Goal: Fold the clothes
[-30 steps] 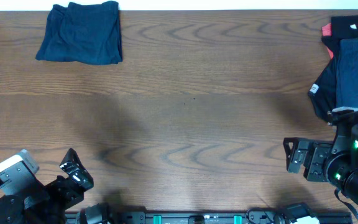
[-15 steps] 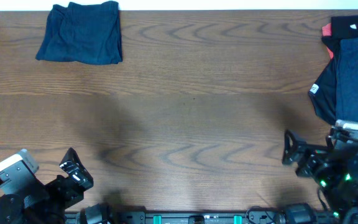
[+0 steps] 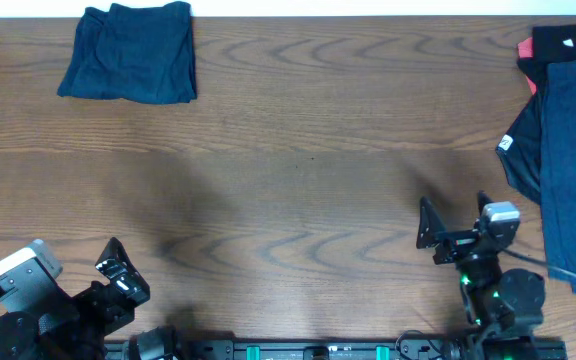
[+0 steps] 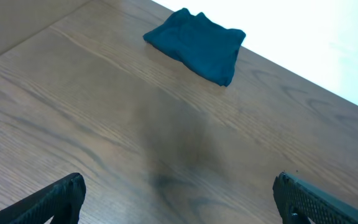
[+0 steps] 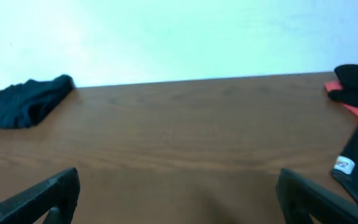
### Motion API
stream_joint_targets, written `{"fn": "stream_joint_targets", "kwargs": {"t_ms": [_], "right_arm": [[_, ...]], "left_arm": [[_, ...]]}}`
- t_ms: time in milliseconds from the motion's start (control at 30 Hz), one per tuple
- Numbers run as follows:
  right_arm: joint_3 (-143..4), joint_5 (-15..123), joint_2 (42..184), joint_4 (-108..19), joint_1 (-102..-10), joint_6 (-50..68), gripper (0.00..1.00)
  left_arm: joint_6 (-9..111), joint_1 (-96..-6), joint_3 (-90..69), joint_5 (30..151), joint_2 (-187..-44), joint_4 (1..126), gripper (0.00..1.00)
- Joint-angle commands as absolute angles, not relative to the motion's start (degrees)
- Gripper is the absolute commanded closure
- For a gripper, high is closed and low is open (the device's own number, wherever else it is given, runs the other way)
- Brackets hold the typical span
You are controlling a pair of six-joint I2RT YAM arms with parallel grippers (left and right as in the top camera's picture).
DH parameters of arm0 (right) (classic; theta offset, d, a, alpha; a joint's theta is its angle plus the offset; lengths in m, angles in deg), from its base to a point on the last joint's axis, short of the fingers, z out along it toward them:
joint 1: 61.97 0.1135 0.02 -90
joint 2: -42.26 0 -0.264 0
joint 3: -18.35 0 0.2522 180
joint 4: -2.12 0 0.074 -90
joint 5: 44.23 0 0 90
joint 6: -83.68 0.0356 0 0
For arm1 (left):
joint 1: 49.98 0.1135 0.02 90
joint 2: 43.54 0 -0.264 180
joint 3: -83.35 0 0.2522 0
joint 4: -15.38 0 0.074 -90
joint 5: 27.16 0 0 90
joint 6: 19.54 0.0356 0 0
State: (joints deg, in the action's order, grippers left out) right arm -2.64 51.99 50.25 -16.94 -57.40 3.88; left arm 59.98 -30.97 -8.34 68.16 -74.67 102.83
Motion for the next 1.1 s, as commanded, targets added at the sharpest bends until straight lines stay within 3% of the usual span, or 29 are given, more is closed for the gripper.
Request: {"fn": "stream_joint_targets", "kwargs": {"t_ms": [0,300,1067], "right_arm": [[0.9,52.2,47.8,-13.5,-58.3,3.5,0.01],[4.3,50.3,43.1,-14.0,-62.3,3.5,0.01],[4.3,46.6,42.5,-15.9,-62.4,2.6,0.01]], "left_arm": [[59.9,-31.1,-8.3,67.3,-74.9,102.9,0.02],[59.9,-31.1,-8.3,67.3,-74.9,102.9,0.02],[59.9,-31.1,-8.3,67.3,-74.9,102.9,0.02]]}}
